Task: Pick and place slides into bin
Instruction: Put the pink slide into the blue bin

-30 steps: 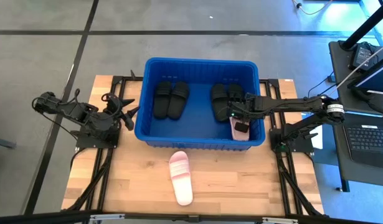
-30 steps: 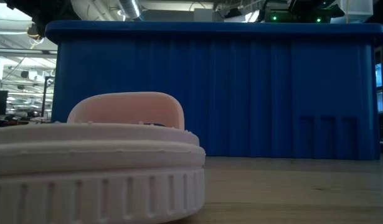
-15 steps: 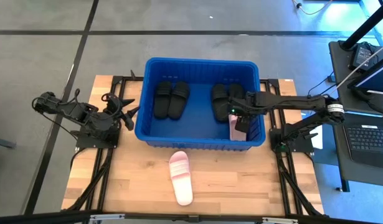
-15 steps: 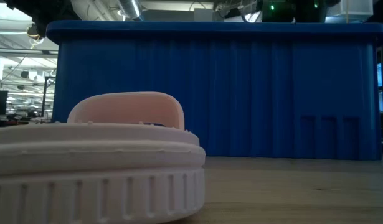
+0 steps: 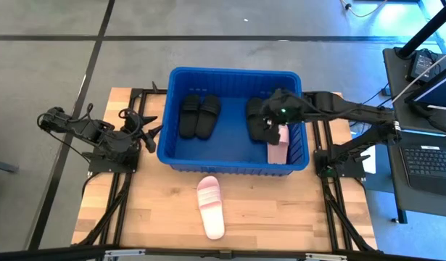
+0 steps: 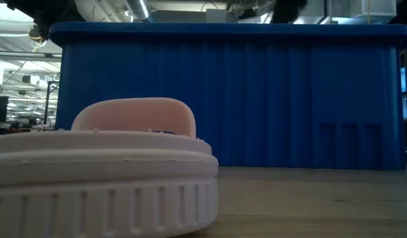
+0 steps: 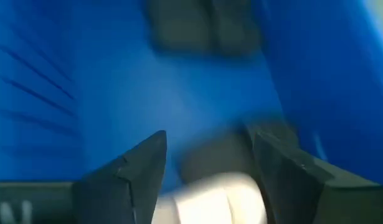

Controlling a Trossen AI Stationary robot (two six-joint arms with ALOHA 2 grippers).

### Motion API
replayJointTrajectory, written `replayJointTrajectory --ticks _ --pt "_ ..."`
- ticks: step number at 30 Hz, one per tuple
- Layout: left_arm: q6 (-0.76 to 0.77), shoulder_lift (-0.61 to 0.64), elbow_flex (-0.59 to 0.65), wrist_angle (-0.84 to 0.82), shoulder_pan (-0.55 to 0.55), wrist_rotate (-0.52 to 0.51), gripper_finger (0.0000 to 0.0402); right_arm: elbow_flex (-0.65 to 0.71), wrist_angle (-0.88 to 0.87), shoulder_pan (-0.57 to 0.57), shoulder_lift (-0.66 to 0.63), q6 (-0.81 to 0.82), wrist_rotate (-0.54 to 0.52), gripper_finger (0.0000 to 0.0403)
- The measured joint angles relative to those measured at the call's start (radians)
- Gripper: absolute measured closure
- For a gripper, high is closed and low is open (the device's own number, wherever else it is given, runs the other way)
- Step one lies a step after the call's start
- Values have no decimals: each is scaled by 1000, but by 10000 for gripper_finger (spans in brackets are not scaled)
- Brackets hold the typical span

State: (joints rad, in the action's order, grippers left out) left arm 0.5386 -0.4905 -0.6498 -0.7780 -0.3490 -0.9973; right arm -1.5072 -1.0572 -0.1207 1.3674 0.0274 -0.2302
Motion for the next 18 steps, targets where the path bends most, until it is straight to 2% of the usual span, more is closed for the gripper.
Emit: replayJointTrajectory --ticks 6,11,18 --pt "-41 0 0 0 0 1 200 -27 250 133 2 -60 14 162" --pt "-52 0 0 0 0 2 200 -25 289 250 58 -23 -78 162" --pt "-99 0 0 -4 0 72 200 -31 312 395 191 84 -151 162"
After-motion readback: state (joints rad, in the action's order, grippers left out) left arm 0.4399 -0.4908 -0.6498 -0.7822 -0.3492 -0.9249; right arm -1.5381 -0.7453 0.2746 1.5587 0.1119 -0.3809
